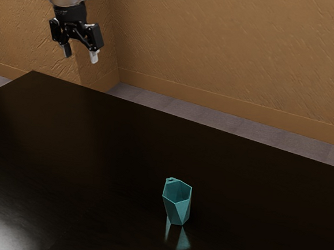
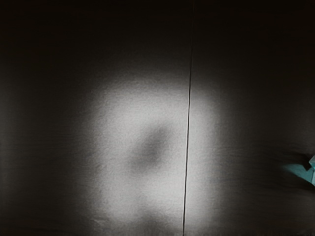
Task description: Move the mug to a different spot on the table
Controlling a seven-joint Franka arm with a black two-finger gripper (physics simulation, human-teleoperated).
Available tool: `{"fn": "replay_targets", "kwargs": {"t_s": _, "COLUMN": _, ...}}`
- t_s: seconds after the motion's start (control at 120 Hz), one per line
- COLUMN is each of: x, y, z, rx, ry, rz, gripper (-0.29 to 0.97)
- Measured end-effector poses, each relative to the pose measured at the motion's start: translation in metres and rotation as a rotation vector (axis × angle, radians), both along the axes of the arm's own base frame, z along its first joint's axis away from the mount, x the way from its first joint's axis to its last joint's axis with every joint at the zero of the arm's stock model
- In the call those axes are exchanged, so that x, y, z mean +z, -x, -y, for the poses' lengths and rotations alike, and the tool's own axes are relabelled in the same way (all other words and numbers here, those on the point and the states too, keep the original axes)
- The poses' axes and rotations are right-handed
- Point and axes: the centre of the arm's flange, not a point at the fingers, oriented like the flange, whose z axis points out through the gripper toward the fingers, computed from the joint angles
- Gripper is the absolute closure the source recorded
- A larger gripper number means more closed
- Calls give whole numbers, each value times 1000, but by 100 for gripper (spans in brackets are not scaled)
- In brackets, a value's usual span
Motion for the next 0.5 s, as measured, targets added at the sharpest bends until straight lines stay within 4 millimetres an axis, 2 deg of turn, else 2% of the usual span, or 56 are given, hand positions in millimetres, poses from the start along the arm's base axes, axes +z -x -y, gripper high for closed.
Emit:
{"fn": "replay_targets", "kwargs": {"t_s": 0.2, "x": -5, "y": -4, "z": 6, "rx": -23, "ry": -4, "rz": -9, "gripper": 0}}
{"fn": "replay_targets", "kwargs": {"t_s": 0.325, "x": -34, "y": -21, "z": 20, "rx": -26, "ry": 3, "rz": -43, "gripper": 0}}
{"fn": "replay_targets", "kwargs": {"t_s": 0.367, "x": -43, "y": -27, "z": 35, "rx": -22, "ry": 19, "rz": -52, "gripper": 0}}
{"fn": "replay_targets", "kwargs": {"t_s": 0.442, "x": -51, "y": -32, "z": 75, "rx": -11, "ry": 31, "rz": -56, "gripper": 0}}
{"fn": "replay_targets", "kwargs": {"t_s": 0.5, "x": -60, "y": -35, "z": 122, "rx": -25, "ry": -7, "rz": -59, "gripper": 0}}
